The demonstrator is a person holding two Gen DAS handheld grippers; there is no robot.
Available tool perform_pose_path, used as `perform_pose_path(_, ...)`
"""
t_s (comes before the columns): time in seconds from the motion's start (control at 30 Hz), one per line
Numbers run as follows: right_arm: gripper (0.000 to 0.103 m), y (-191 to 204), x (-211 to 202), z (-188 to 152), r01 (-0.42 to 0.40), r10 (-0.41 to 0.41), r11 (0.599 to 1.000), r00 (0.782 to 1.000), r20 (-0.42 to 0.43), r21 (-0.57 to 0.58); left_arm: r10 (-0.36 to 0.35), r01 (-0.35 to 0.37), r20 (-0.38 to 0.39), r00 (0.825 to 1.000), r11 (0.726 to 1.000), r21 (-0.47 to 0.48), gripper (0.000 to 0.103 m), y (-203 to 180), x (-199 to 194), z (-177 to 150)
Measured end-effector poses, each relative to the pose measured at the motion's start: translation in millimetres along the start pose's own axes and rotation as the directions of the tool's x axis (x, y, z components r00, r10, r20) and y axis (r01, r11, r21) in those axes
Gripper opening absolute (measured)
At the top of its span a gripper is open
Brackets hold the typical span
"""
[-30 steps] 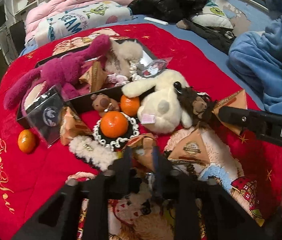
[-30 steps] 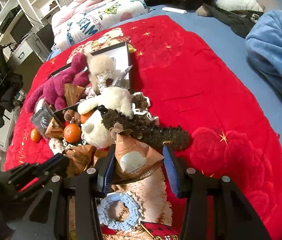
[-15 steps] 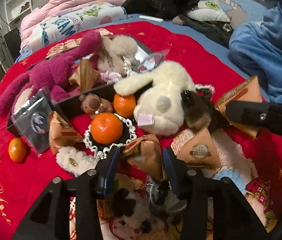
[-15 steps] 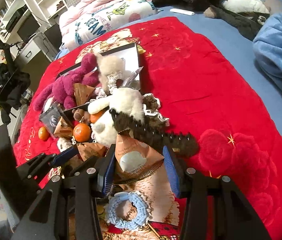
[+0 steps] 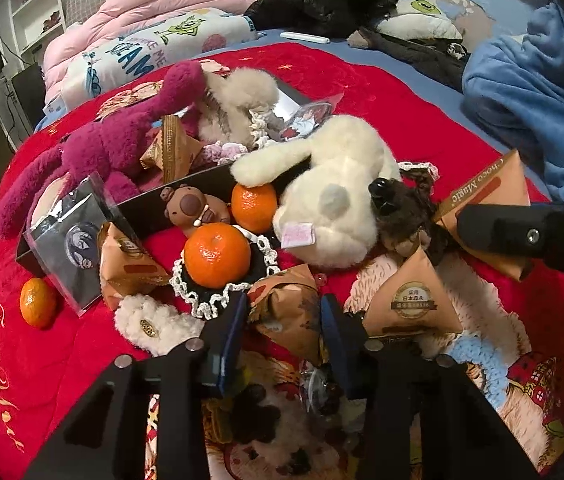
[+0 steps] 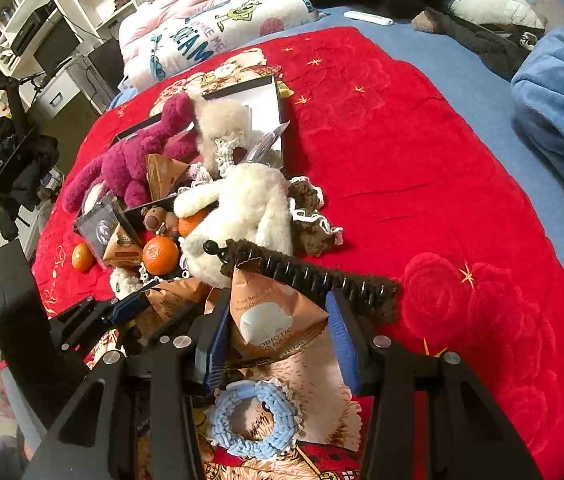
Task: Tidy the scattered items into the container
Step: 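Grasp a tan snack packet with left gripper while right gripper grasps a white-labeled tan packet, then carry both tan packets up toward the black-framed box with both grippers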
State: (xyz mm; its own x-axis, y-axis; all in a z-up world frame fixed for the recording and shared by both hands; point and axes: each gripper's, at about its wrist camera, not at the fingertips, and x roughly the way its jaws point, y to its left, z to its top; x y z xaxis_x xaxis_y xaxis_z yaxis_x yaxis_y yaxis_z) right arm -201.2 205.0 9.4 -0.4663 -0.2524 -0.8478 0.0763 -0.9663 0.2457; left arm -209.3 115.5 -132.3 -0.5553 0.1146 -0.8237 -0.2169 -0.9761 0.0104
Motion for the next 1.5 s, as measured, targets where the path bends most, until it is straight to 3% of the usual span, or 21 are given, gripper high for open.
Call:
perform_pose_path(0.13,0.044,0.2,-0.7,0.2,-0.002,0.002,1.000,1.000,0.000,-0.003,-0.004,0.004,0.009,1.000,1.000,-0.006,0.032,2.0,-2.0,-0.3)
perform_pose_path(0.77,0.044,4.8,-0.5,-0.6,-0.018,0.018,1.000,1.000,0.001,-0.017,0.035,-0.035,0.085,0.996,0.999,-0.005,0.030,-0.2,-32.8,5.8)
perform_pose_path(1.03,0.044,10.4,-13.3,2.3,-0.053,0.055,0.998,0.997,0.051,-0.037,0.063,-0.062,0.178,0.982,0.998,-0.015,0.030,4.1,-64.9,12.9)
perform_pose_path(1.5,0.044,18.7,-27.2,4.2,-0.096,0.104,0.992,0.989,0.102,-0.083,0.108,-0.102,0.177,0.978,0.994,-0.042,0.030,15.6,-70.8,17.0)
